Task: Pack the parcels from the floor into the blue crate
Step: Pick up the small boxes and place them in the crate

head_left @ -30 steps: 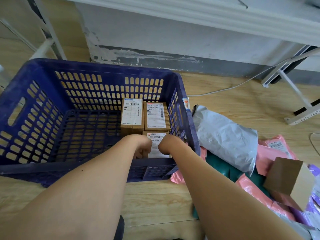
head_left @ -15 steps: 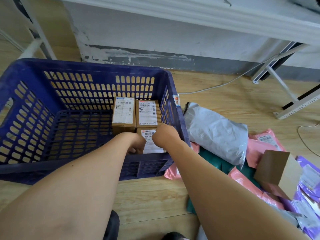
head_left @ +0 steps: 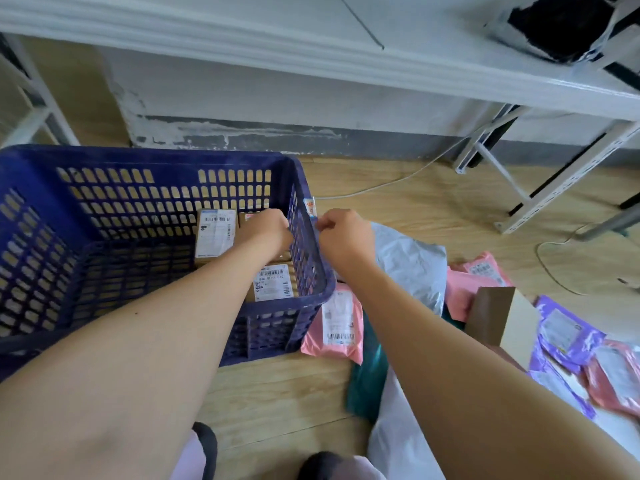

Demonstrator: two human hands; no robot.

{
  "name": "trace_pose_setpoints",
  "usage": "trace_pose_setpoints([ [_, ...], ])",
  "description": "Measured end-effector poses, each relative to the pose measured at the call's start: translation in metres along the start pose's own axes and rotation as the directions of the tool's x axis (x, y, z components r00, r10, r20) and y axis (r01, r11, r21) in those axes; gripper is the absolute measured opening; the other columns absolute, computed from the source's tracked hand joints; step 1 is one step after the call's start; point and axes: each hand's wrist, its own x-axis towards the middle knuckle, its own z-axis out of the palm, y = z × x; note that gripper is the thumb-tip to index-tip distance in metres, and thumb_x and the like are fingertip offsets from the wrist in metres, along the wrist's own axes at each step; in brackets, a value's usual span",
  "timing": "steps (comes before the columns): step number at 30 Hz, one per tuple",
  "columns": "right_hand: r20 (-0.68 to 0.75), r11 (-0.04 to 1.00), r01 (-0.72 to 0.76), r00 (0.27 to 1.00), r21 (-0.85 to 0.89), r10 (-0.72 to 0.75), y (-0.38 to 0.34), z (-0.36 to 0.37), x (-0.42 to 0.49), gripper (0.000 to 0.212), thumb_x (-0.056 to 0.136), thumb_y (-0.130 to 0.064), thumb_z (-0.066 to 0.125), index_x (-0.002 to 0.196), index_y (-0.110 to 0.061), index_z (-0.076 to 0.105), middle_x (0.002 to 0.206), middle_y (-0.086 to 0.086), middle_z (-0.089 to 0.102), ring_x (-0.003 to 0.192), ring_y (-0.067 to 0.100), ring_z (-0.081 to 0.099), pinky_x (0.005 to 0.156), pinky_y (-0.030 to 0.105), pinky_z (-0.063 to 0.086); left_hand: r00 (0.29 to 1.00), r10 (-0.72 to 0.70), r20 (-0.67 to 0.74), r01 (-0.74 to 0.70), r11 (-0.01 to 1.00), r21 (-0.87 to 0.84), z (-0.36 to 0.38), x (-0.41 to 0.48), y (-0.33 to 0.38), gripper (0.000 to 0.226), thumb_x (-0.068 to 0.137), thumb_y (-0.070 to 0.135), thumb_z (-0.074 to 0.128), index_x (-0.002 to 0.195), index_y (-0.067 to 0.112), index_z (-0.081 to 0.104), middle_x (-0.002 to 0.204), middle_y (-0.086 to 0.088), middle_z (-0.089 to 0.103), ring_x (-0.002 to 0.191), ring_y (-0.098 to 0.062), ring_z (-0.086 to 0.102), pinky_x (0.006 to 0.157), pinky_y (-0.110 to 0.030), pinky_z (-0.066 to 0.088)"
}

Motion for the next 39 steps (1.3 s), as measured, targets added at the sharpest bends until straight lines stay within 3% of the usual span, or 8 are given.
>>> trace_pose_setpoints([
  [6,-0.140,0.994,-0.105,0.984,0.010,0.105,0.042,-0.038,-0.004,0.033,0.079,-0.003,0.046,0.096,-0.014,0.072,0.104,0.009,0.071,0.100,0.030,0.061,0.083,0.031,0.051,0.972,0.211,-0.102,-0.211,0.977,0.006,0.010,-0.014,0.047,0.033,0.088,0.009,0.049,0.114,0.024,0.062,0.123,0.002,0.059,0.108,-0.022,0.058,0.078,-0.030,0.043],
  [11,-0.180,0.974,-0.222,0.958,0.033,0.224,0.075,-0.060,-0.006,0.035,0.082,-0.005,0.045,0.102,-0.019,0.071,0.103,0.003,0.069,0.096,0.025,0.062,0.076,0.028,0.049,0.931,0.340,-0.134,-0.347,0.938,-0.026,0.031,-0.018,0.090,0.028,0.090,0.012,0.048,0.111,0.023,0.062,0.124,0.001,0.057,0.108,-0.021,0.057,0.077,-0.028,0.042],
  [18,-0.266,0.921,-0.380,0.883,0.083,0.388,0.140,-0.094,-0.018,0.033,0.086,-0.011,0.044,0.104,-0.019,0.071,0.101,0.004,0.070,0.092,0.025,0.062,0.069,0.028,0.047,0.864,0.504,0.011,-0.503,0.864,-0.030,0.084,-0.034,0.144,0.031,0.088,0.009,0.047,0.113,0.019,0.061,0.120,-0.004,0.056,0.106,-0.024,0.056,0.085,-0.033,0.045],
  [26,-0.283,0.811,-0.576,0.764,0.106,0.580,0.217,-0.118,-0.044,0.023,0.083,-0.008,0.047,0.086,-0.010,0.070,0.090,0.012,0.067,0.086,0.028,0.061,0.071,0.029,0.046,0.762,0.614,0.207,-0.619,0.784,-0.051,0.151,-0.062,0.180,0.034,0.088,0.008,0.047,0.120,0.017,0.057,0.129,-0.002,0.050,0.117,-0.022,0.051,0.093,-0.034,0.043],
  [31,-0.321,0.763,-0.632,0.701,0.136,0.637,0.254,-0.122,-0.045,0.026,0.088,-0.014,0.046,0.097,-0.009,0.070,0.095,0.014,0.068,0.078,0.027,0.054,0.067,0.029,0.042,0.738,0.620,0.267,-0.634,0.772,-0.042,0.180,-0.070,0.190,0.035,0.089,0.009,0.047,0.123,0.015,0.054,0.123,-0.006,0.048,0.112,-0.026,0.050,0.089,-0.036,0.044],
  [33,-0.322,0.743,-0.657,0.682,0.127,0.657,0.270,-0.122,-0.047,0.028,0.088,-0.013,0.046,0.103,-0.010,0.069,0.103,0.012,0.068,0.085,0.028,0.056,0.070,0.030,0.043,0.719,0.629,0.296,-0.649,0.760,-0.037,0.196,-0.070,0.190,0.041,0.088,0.010,0.048,0.129,0.016,0.049,0.127,-0.007,0.045,0.115,-0.027,0.048,0.092,-0.038,0.043],
  [36,-0.302,0.708,-0.698,0.656,0.105,0.692,0.297,-0.119,-0.049,0.037,0.083,-0.008,0.050,0.118,-0.016,0.063,0.121,0.005,0.063,0.110,0.025,0.057,0.080,0.029,0.042,0.662,0.654,0.367,-0.698,0.716,-0.017,0.218,-0.071,0.194,0.049,0.087,0.012,0.050,0.135,0.019,0.043,0.134,-0.006,0.041,0.121,-0.026,0.044,0.098,-0.038,0.041],
  [39,-0.250,0.684,-0.725,0.650,0.083,0.718,0.326,-0.114,-0.044,0.049,0.080,-0.008,0.056,0.128,-0.017,0.054,0.129,0.006,0.056,0.118,0.026,0.051,0.082,0.029,0.042,0.633,0.650,0.421,-0.714,0.700,-0.007,0.236,-0.066,0.202,0.057,0.088,0.013,0.051,0.142,0.022,0.035,0.141,-0.005,0.036,0.126,-0.025,0.040,0.102,-0.038,0.038],
])
